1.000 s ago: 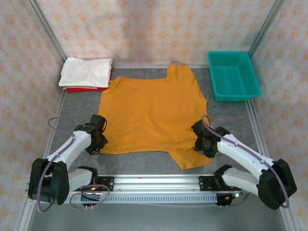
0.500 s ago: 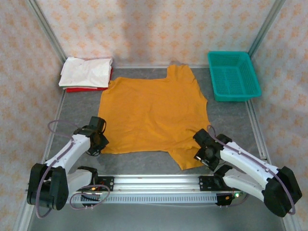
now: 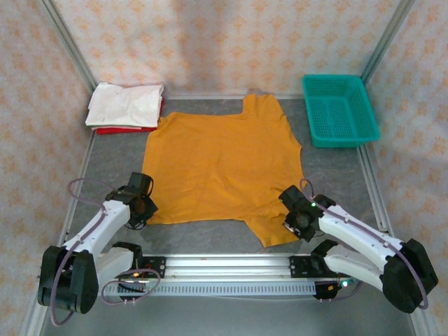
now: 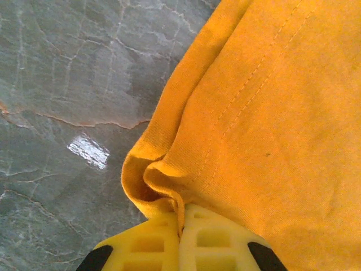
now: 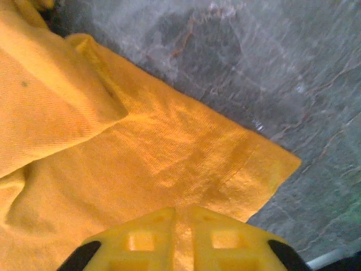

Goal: Fold and stack the t-shirts

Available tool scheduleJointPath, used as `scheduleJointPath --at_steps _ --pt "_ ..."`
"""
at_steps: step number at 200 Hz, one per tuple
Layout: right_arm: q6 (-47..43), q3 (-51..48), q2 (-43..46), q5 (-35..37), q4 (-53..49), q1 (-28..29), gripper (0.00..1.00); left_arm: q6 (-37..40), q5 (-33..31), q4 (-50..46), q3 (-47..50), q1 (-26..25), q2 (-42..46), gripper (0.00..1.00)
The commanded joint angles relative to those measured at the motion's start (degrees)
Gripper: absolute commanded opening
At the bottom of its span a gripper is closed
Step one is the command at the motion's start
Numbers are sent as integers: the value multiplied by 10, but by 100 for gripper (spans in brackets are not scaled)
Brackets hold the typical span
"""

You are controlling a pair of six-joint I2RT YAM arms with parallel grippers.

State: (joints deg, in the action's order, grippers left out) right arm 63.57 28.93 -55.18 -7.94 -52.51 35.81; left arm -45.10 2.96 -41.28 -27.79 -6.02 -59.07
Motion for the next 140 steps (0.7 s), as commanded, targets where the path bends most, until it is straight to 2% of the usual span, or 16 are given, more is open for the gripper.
scheduleJointPath --at_steps 1,5,52,74,86,91,140 --pt "0 26 32 46 -53 -9 2 -11 -10 -10 1 -1 14 0" --pt "-1 25 38 45 -55 -12 0 -12 -10 -10 1 -1 15 0" --pt "-18 58 98 80 -117 -35 0 -18 -16 -27 -8 7 42 0" --pt "-28 58 94 55 -116 -37 0 -15 -15 -31 -15 7 54 0" --pt "-28 42 87 43 -116 -37 31 -15 -18 -31 -14 8 58 0" --pt "-26 35 85 41 -116 -37 40 -16 -17 -30 -13 7 60 0" --pt "-3 -6 59 21 -81 -38 60 -18 9 3 8 7 45 0"
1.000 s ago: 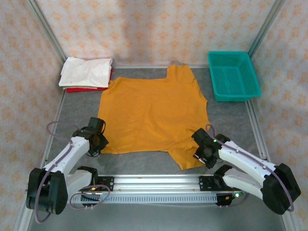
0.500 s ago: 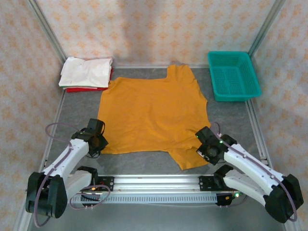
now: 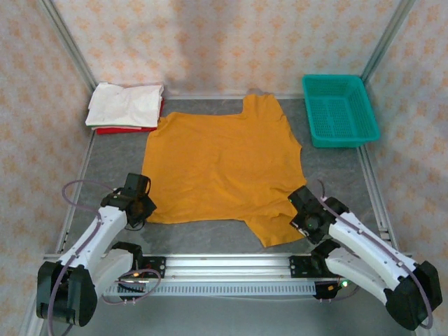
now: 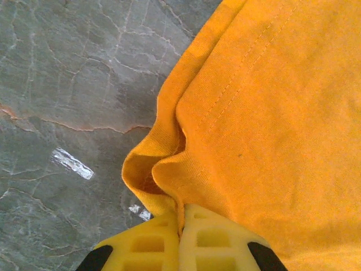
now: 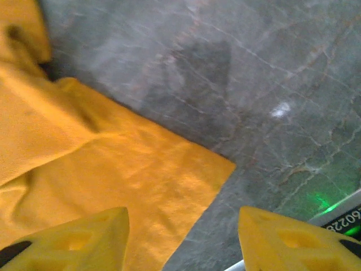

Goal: Fold and stack the t-shirts

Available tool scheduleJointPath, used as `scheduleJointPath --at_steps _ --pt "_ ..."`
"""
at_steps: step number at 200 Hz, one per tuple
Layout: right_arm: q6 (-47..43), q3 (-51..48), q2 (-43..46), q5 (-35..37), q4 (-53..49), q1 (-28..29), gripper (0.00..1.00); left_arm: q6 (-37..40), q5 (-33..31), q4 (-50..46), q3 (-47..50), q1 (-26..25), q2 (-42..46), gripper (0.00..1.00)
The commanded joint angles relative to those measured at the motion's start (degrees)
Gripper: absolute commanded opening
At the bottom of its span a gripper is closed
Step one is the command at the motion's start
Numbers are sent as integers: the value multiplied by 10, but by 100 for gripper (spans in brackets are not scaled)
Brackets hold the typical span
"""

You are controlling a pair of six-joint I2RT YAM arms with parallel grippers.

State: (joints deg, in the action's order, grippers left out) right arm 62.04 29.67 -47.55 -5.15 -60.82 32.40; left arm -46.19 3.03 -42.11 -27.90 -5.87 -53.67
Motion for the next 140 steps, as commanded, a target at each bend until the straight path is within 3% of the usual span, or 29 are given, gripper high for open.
scheduleJointPath --at_steps 1,67,97,140 --pt "13 -14 -18 -8 2 -4 61 -7 8 12 9 6 -10 0" --pt "28 -44 -96 -41 117 -4 62 5 12 27 11 6 -30 0" --pt "41 -61 -118 -42 154 -3 45 3 9 31 20 7 -21 0" --pt "52 -45 -62 -10 86 -4 19 -4 9 28 21 10 -21 0"
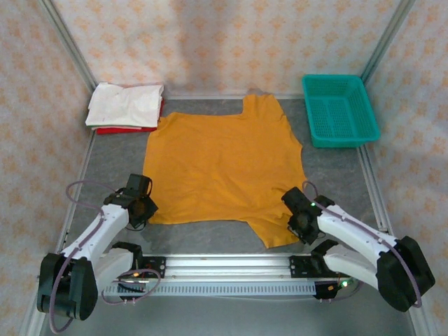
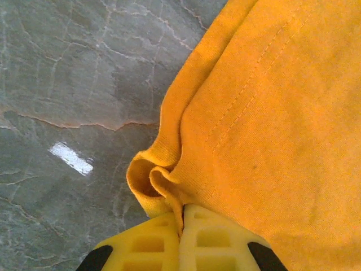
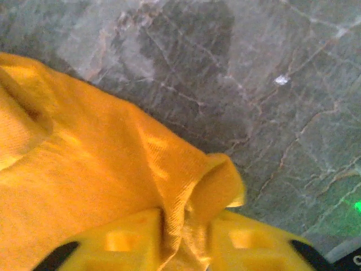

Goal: Fold and stack the t-shirts

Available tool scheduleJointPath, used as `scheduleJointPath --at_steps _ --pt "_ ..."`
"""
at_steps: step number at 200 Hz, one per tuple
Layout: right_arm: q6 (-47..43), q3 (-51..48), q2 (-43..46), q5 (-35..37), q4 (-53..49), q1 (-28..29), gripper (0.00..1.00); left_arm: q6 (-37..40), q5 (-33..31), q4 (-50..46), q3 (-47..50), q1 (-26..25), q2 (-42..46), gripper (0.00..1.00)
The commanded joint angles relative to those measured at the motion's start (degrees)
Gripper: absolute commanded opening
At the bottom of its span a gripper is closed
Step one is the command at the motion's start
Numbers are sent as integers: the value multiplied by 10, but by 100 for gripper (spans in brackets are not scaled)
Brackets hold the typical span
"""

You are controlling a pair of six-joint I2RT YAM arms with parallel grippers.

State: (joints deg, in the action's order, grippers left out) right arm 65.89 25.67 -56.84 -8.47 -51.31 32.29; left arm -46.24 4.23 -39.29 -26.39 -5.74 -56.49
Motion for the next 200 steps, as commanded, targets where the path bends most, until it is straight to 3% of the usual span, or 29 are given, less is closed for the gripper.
scheduleJointPath --at_steps 1,13,25,78,116,175,200 --pt "14 -5 33 23 -10 -3 18 -3 -3 -1 5 8 8 0" --pt "17 1 56 28 -32 -3 5 -5 -3 -6 1 9 12 0" --pt "23 4 76 27 -48 -3 0 -8 -2 -11 0 9 20 0" --pt "14 33 110 40 -92 -4 0 -29 -7 -47 4 10 80 0" --pt "-9 117 127 90 -137 -13 0 -29 -11 -66 -12 11 102 0" --pt "-123 205 76 88 -67 -90 0 22 -12 -46 -95 22 50 0" --pt "-167 237 38 74 -17 -124 0 38 25 -3 -104 42 14 0"
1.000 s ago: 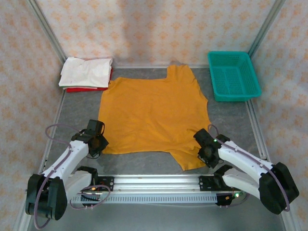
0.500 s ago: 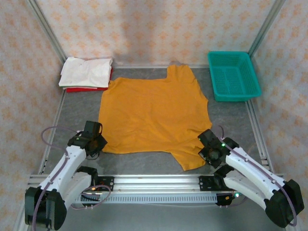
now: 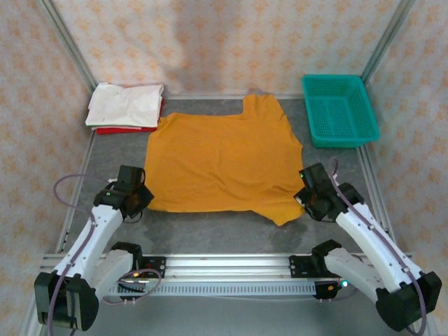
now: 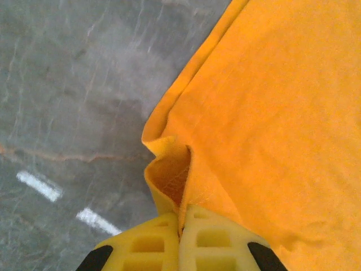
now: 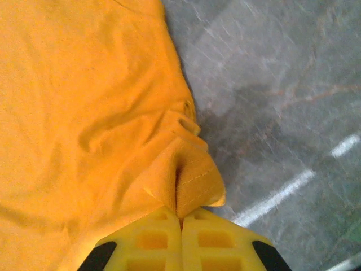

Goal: Fold and stack the t-shirts

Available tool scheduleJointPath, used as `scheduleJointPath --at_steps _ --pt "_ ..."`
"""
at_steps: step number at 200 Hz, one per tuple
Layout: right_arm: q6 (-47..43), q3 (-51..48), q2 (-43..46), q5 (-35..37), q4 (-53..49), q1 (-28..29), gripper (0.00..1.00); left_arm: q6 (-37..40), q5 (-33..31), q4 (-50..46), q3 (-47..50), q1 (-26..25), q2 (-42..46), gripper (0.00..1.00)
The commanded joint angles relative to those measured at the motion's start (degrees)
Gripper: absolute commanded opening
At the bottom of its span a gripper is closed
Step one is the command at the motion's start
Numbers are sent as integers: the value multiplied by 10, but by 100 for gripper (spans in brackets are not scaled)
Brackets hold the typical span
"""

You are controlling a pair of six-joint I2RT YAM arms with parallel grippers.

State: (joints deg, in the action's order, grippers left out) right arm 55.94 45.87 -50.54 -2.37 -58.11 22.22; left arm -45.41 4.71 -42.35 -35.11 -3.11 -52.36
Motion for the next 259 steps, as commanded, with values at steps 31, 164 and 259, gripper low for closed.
scheduleJointPath --at_steps 31,164,259 --pt "-115 87 -80 17 84 -39 0 57 18 32 -39 25 -81 0" --pt "-195 181 -240 -29 177 -81 0 138 14 54 -158 57 -216 0" --pt "-201 295 -410 -51 270 -112 16 182 -31 103 -321 59 -410 4"
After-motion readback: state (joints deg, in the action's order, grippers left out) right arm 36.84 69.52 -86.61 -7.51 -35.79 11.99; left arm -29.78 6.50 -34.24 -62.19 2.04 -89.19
